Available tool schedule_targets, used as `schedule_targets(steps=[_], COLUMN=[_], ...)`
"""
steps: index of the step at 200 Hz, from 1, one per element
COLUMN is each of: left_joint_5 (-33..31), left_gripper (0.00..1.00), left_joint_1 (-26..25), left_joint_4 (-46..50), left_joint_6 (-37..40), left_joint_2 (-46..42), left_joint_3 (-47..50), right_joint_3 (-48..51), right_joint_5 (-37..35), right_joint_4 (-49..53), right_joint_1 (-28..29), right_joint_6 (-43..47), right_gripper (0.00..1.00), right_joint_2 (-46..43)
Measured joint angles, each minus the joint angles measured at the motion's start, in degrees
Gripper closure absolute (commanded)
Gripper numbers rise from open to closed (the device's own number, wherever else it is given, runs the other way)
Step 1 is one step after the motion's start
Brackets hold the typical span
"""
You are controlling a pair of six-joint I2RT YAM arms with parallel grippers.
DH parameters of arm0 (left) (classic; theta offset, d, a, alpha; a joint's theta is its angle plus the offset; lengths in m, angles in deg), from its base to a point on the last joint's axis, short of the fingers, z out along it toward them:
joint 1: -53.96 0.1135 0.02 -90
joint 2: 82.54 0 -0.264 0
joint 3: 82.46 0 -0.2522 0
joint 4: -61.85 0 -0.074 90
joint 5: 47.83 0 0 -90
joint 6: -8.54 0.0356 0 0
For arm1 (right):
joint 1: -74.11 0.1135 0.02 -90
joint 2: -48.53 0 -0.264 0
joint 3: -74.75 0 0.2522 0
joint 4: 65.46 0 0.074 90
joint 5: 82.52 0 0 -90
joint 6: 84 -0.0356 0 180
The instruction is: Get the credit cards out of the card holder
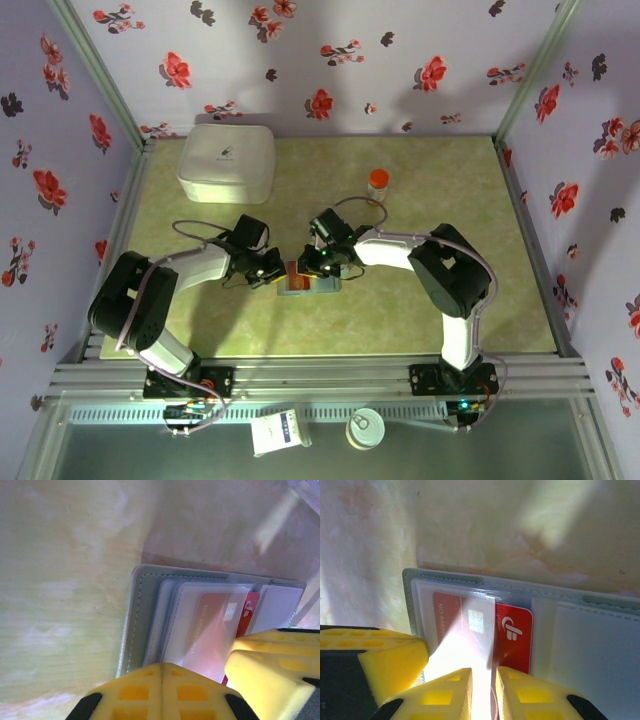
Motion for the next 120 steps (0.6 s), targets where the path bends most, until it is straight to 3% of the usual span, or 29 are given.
schedule_targets(steps=[120], left_joint_5=[0.0], left_gripper=[0.97], left_joint_1=[-0.1], left_joint_4=[2.1], left_joint_6=[0.0], left_joint_2=[-0.7], left_joint_3=[-1.4], right_joint_3=[0.0], right_joint_5=[-1.3], right_joint_4=[1.6], right_joint_1=[0.0], right_joint_6=[0.0], right_gripper=[0.76], right_joint_2=[-4.5])
